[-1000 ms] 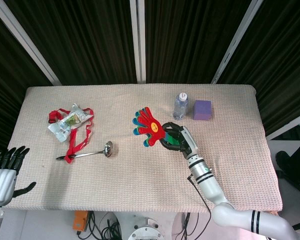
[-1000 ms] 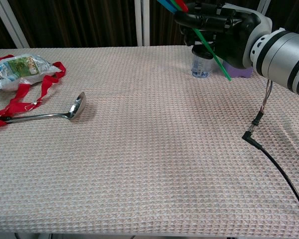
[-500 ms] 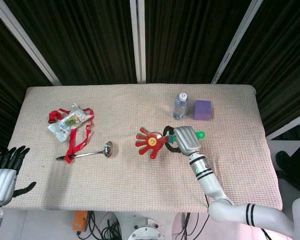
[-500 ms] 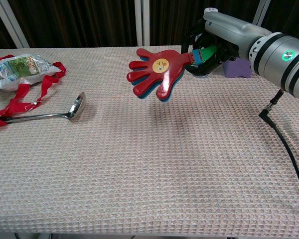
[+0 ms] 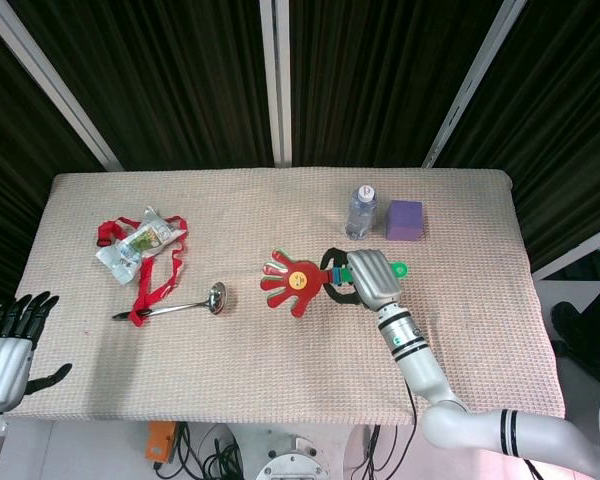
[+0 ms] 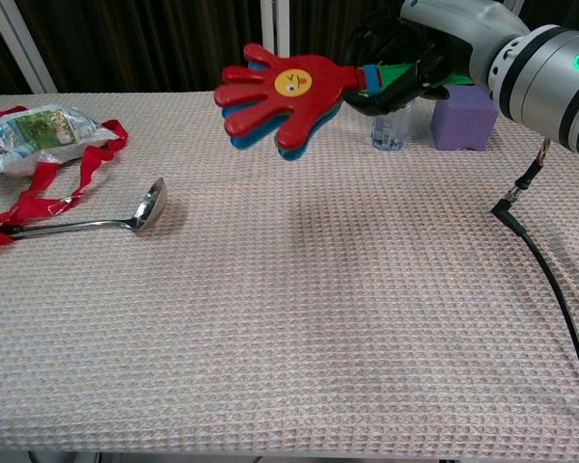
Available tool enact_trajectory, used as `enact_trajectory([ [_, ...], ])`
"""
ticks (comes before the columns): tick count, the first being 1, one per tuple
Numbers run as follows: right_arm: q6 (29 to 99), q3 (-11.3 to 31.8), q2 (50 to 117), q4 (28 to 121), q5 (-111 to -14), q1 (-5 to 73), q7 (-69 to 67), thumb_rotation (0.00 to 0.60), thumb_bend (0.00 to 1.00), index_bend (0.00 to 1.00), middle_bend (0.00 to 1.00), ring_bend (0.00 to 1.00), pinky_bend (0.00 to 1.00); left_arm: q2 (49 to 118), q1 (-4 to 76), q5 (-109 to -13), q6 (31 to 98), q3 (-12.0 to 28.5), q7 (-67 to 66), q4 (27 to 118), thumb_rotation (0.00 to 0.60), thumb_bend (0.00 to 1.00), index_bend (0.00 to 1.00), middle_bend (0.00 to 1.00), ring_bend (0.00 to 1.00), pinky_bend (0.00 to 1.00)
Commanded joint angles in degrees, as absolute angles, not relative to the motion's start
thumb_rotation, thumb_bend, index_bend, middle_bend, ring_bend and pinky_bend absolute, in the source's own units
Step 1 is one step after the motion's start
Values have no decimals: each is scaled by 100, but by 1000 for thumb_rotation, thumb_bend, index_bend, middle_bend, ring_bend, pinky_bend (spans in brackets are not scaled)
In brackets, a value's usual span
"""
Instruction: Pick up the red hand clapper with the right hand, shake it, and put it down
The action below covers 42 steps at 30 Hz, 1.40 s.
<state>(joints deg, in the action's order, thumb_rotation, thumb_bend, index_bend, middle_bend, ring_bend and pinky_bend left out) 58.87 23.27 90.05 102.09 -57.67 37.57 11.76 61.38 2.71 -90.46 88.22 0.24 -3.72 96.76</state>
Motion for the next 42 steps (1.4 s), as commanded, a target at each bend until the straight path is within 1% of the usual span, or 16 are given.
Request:
enact_trajectory([
  [1,4190,3304,8696,10416,-6435,2818,-5840,600,373,1000,692,686,908,6133,271,-9055,8830,25,-367,9674,600,126,77,49,0,0],
  [4,3819,3439,8630,10092,-6945,2689,-7138,600,370,1000,691,686,908,6136,269,-9056,8835,26,-348,9664,600,126,77,49,0,0],
  [8,3696,3428,8647,9696,-7510,2659,-8345,600,369,998,691,686,908,6143,275,-9052,8825,27,-329,9658,600,126,77,49,0,0],
  [11,3721,3291,8659,9461,-7817,2739,-8715,600,369,997,690,687,908,6148,281,-9055,8820,30,-340,9659,600,126,77,49,0,0],
  [13,3794,3156,8668,9320,-8026,2807,-8706,600,369,997,690,687,908,6148,283,-9052,8817,32,-345,9661,600,126,77,49,0,0],
  [15,4057,2908,8769,9014,-8395,2950,-8010,600,368,998,690,687,908,6149,286,-9049,8809,31,-350,9662,600,126,77,49,0,0],
  [18,4373,2512,8970,8479,-8796,3187,-6001,600,364,997,690,687,911,6151,287,-9045,8807,31,-347,9660,600,126,77,49,0,0],
  [21,4912,2246,9381,7855,-9021,3309,-3028,600,363,997,690,687,918,6152,284,-9035,8804,29,-342,9655,600,126,77,49,0,0],
  [23,5127,2118,9623,7553,-9026,3360,-1067,600,365,995,690,687,919,6156,283,-9029,8801,29,-337,9648,600,126,77,49,0,0],
  [25,5169,2054,9743,7476,-8843,3390,436,600,369,986,690,687,920,6155,286,-9028,8788,24,-319,9645,600,126,77,49,0,0],
  [26,5195,2049,9786,7476,-8737,3399,931,600,374,981,690,687,921,6153,288,-9029,8786,23,-316,9644,600,126,77,49,0,0],
  [29,5263,2045,9861,7543,-8376,3434,2101,600,382,982,689,687,925,6139,285,-9035,8797,24,-313,9647,600,126,77,49,0,0],
  [32,5308,2021,9842,7674,-8062,3476,2880,600,383,983,690,687,926,6117,278,-9028,8812,30,-306,9654,600,126,77,49,0,0],
  [37,5287,1947,9605,8191,-7492,3555,4120,600,384,984,695,687,926,6114,289,-9027,8799,35,-337,9657,600,125,77,49,0,0],
  [39,5360,1952,9504,8504,-7313,3585,4369,600,385,984,696,687,926,6120,297,-9035,8792,36,-356,9659,600,126,77,49,0,0],
  [42,5501,2035,9395,8923,-7186,3587,4084,600,385,985,697,687,926,6120,303,-9044,8801,44,-378,9674,600,126,77,49,0,0],
])
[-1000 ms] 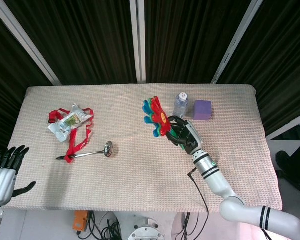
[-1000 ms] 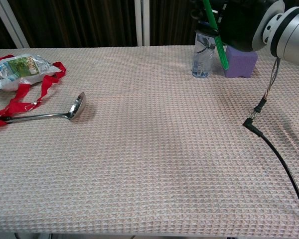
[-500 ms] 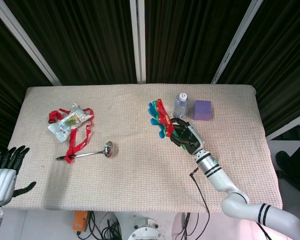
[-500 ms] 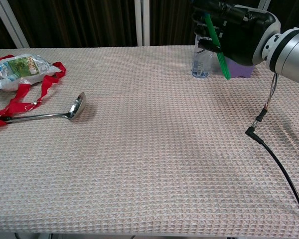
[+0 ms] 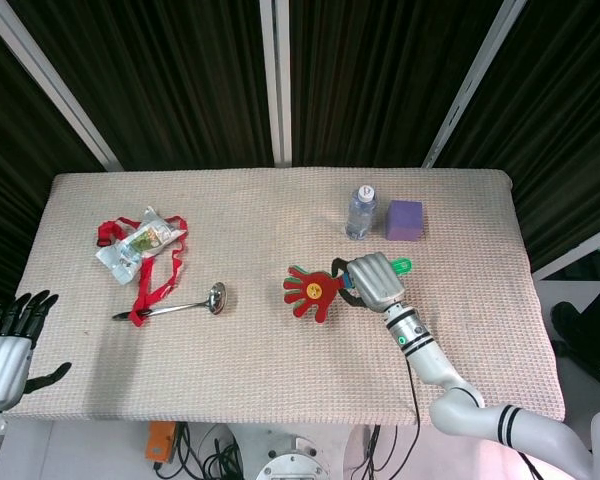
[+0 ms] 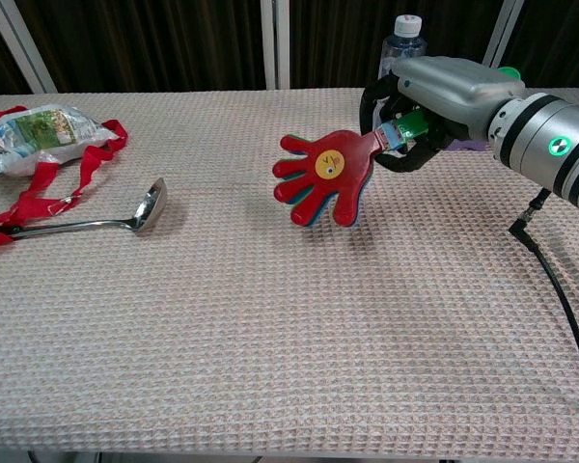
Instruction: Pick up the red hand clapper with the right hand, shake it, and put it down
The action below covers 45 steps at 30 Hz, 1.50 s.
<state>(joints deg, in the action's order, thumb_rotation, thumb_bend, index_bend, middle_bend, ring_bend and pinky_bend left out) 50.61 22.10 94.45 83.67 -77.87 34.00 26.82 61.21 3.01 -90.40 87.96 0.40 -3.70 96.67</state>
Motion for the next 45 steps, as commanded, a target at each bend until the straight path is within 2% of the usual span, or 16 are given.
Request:
enact_trajectory([
  [1,5559,2060,9374,9013,-7222,3578,3860,600,385,984,697,687,926,6118,302,-9046,8806,45,-385,9678,600,126,77,49,0,0],
  [4,5826,2175,9394,9232,-7484,3484,2522,600,384,984,703,688,926,6117,299,-9048,8824,52,-394,9685,600,126,77,49,0,0],
  [8,6474,2406,9668,9332,-7877,3249,-295,600,370,984,713,687,926,6129,293,-9068,8853,55,-390,9674,600,126,77,49,0,0],
  [10,6537,2510,9704,9471,-7830,3169,-1524,600,368,984,713,687,926,6129,290,-9077,8867,56,-384,9673,600,126,77,49,0,0],
  [13,6150,2714,9439,9985,-7439,3024,-3529,600,368,984,713,687,926,6136,283,-9089,8899,63,-367,9670,600,126,77,49,0,0],
  [17,4764,3219,8588,10675,-6559,2787,-6387,600,361,983,710,687,926,6151,276,-9102,8918,62,-351,9657,600,126,77,49,0,0],
  [20,4194,3432,8280,10518,-6751,2674,-7593,600,359,981,704,687,926,6160,286,-9105,8911,67,-350,9648,600,126,77,49,0,0],
  [26,3963,3335,8250,9974,-7379,2674,-8604,600,364,980,703,687,926,6159,300,-9096,8890,73,-377,9667,600,126,77,49,0,0],
  [31,4042,3130,8298,9714,-7722,2798,-8722,600,364,980,703,687,926,6171,306,-9087,8876,75,-385,9669,600,126,77,49,0,0],
  [34,4360,2921,8426,9424,-8035,2966,-7878,600,364,980,703,687,926,6165,303,-9078,8876,74,-375,9663,600,126,77,49,0,0],
  [37,4865,2630,8683,8971,-8390,3159,-6044,600,363,980,703,687,926,6155,299,-9068,8878,76,-366,9659,600,126,77,49,0,0],
  [41,5666,2341,9253,8286,-8609,3356,-2458,600,372,980,703,687,926,6166,299,-9047,8868,78,-345,9640,600,126,77,49,0,0],
  [45,6077,2131,9629,7861,-8679,3496,-100,600,376,980,702,683,926,6178,303,-9039,8851,73,-332,9622,600,126,77,49,0,0],
])
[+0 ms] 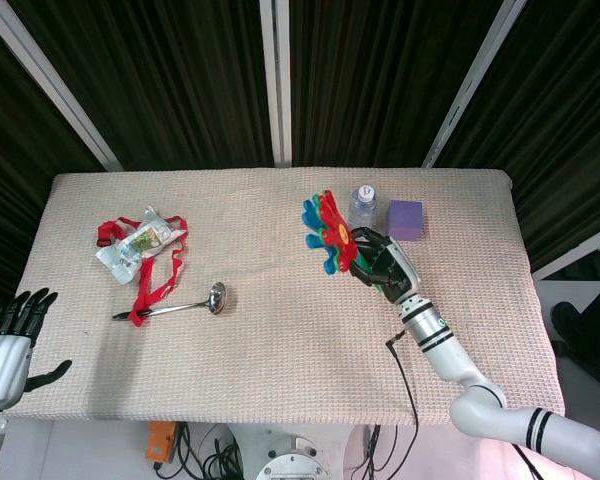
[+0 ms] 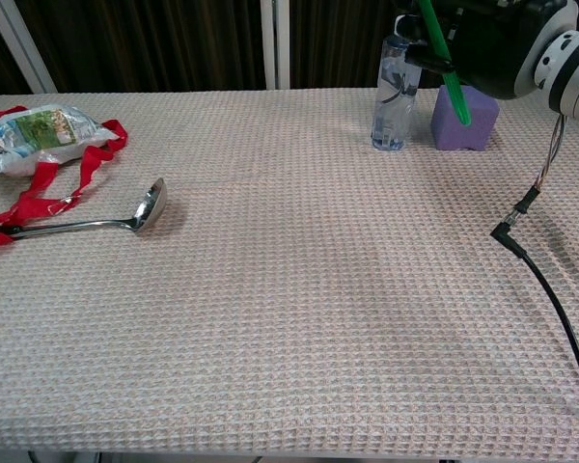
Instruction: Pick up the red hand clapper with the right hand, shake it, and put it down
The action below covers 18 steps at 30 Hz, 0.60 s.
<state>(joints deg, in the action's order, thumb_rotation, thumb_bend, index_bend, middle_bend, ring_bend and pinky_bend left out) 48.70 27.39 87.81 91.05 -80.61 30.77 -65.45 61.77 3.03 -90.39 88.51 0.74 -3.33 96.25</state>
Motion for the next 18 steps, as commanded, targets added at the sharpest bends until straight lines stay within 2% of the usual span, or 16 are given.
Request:
enact_trajectory([
  [1,6082,2087,9665,7822,-8648,3521,231,600,377,979,702,681,926,6176,303,-9040,8853,74,-332,9621,600,126,77,49,0,0],
  [4,6044,2004,9729,7853,-8432,3565,816,600,376,978,700,680,926,6163,299,-9041,8871,82,-330,9630,600,126,77,49,0,0],
  [8,6070,1940,9812,7840,-8154,3573,941,600,378,977,700,680,926,6153,291,-9038,8881,80,-323,9633,600,126,77,49,0,0],
  [18,6078,1930,9990,8015,-7538,3456,-273,600,379,957,699,680,926,6180,280,-9017,8881,78,-275,9574,600,126,77,49,0,0],
])
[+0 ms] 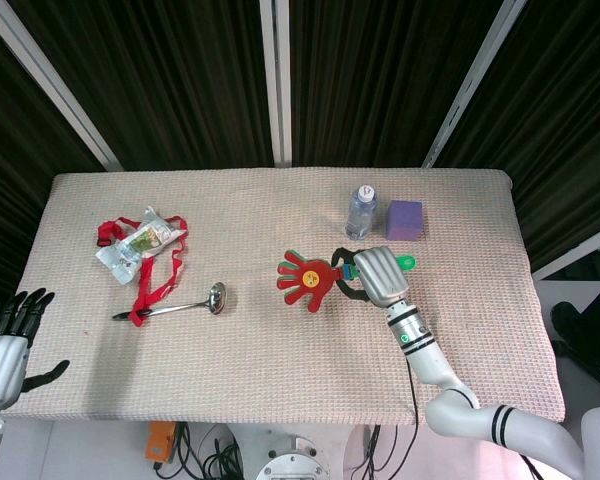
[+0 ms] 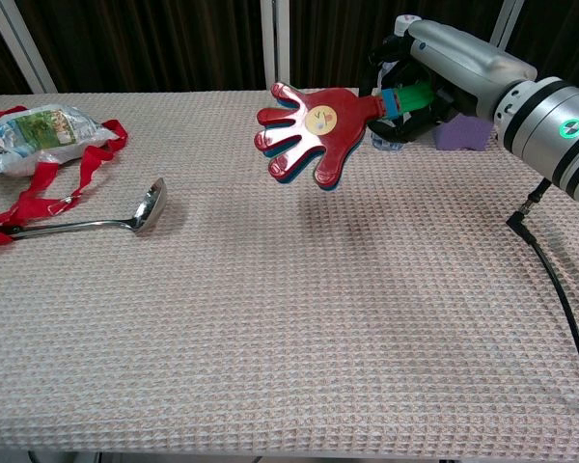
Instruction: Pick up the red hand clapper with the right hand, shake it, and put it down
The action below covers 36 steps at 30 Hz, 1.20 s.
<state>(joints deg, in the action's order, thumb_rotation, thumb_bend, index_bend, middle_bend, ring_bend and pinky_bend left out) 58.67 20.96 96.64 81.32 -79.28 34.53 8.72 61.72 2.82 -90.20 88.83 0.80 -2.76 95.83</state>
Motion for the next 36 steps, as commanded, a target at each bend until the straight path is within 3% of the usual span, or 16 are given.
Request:
enact_trajectory([
  [1,6060,1906,10021,8003,-7496,3443,-394,600,378,948,694,680,926,6185,278,-9014,8879,76,-274,9567,600,126,77,49,0,0],
  [10,5997,1744,10457,7483,-7154,3513,-322,600,327,899,656,669,925,6194,256,-8983,8903,84,-215,9505,600,126,77,49,0,0],
  [13,5915,1733,10539,7401,-7049,3591,-155,600,315,856,626,621,906,6197,252,-8976,8915,92,-191,9486,600,126,77,49,0,0],
  [14,5765,1706,10512,7420,-6977,3636,-94,600,283,780,582,547,855,6199,252,-8976,8913,90,-185,9478,600,126,77,49,0,0],
  [15,5574,1670,10437,7471,-6929,3688,-63,600,214,625,485,408,729,6200,252,-8975,8907,88,-184,9472,600,126,77,49,0,0],
  [16,5345,1632,10319,7541,-6873,3748,-19,600,143,432,358,260,547,6199,252,-8973,8901,85,-182,9468,600,126,77,49,0,0],
  [17,5144,1625,10170,7632,-6775,3817,114,600,66,214,189,111,303,6199,252,-8971,8896,83,-179,9464,600,125,77,49,0,0],
  [18,5120,1650,10104,7709,-6743,3843,170,600,23,78,79,28,134,6198,251,-8968,8895,84,-176,9460,600,126,77,49,0,0],
  [19,5178,1678,10066,7767,-6749,3846,205,600,7,17,25,2,45,6197,251,-8964,8895,86,-168,9457,600,126,77,49,0,0],
  [20,5338,1699,10048,7799,-6796,3831,277,600,0,0,0,0,2,6197,251,-8960,8897,90,-157,9453,600,126,77,49,0,0],
  [28,6159,1578,9374,8721,-7006,3465,845,600,1,0,0,0,0,6207,259,-8976,8904,98,-148,9451,600,126,77,49,0,0],
  [31,6601,1330,8755,9337,-7326,3084,925,600,16,0,0,0,0,6207,252,-8971,8922,104,-166,9465,600,126,77,49,0,0],
  [36,7287,485,7493,10105,-7927,2281,1484,600,52,0,0,0,0,6222,251,-8964,8937,120,-291,9479,600,126,77,49,0,0],
])
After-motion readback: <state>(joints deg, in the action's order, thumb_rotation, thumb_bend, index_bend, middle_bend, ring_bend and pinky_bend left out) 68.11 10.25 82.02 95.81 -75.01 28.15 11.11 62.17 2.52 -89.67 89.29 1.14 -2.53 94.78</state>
